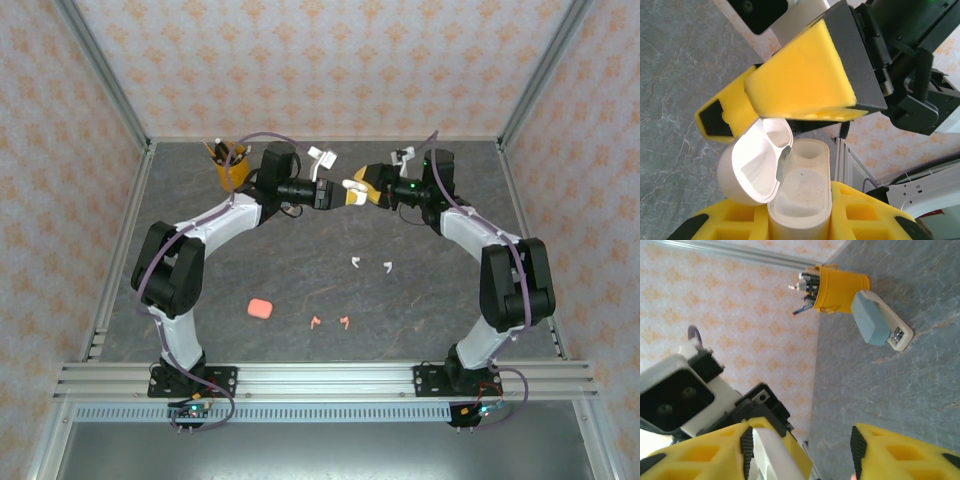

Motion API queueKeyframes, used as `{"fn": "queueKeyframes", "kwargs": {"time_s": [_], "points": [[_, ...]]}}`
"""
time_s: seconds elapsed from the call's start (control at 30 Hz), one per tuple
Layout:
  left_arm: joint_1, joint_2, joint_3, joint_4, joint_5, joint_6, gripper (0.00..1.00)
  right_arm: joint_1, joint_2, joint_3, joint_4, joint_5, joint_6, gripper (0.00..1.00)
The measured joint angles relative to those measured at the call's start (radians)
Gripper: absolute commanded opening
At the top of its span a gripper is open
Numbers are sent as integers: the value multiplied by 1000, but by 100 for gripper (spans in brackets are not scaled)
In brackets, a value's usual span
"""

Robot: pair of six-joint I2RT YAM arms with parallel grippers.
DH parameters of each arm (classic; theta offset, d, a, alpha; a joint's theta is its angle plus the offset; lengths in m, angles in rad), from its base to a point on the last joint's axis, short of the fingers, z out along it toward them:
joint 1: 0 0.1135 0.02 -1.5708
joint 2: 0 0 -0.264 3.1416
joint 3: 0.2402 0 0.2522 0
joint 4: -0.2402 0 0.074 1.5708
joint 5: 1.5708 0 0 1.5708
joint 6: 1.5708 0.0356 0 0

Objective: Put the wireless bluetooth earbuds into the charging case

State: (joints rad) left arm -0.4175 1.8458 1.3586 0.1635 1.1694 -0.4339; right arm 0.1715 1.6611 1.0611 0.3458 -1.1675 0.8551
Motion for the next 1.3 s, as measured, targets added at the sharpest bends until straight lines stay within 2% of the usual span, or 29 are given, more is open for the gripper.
{"fn": "queueKeyframes", "kwargs": {"time_s": [0.1,0.27,0.47,0.63,0.9,1.1,1.3], "points": [[0,-22,-5,-20,-14,26,0,-29,-24,2,-44,27,-3,73],[0,-57,-19,-71,-63,85,0,-57,-135,5,-187,90,-48,74],[-2,-77,-51,-139,-165,171,0,-56,-289,48,-505,238,-200,75],[-17,-106,-110,-144,-284,214,0,-48,-356,54,-762,399,-314,75],[-95,-198,-336,47,-547,318,0,81,-354,-14,-995,655,-400,76],[-153,-216,-423,182,-736,381,0,177,-301,-28,-1053,804,-407,76],[-166,-238,-548,375,-872,401,0,257,-215,-27,-1060,890,-404,74]]}}
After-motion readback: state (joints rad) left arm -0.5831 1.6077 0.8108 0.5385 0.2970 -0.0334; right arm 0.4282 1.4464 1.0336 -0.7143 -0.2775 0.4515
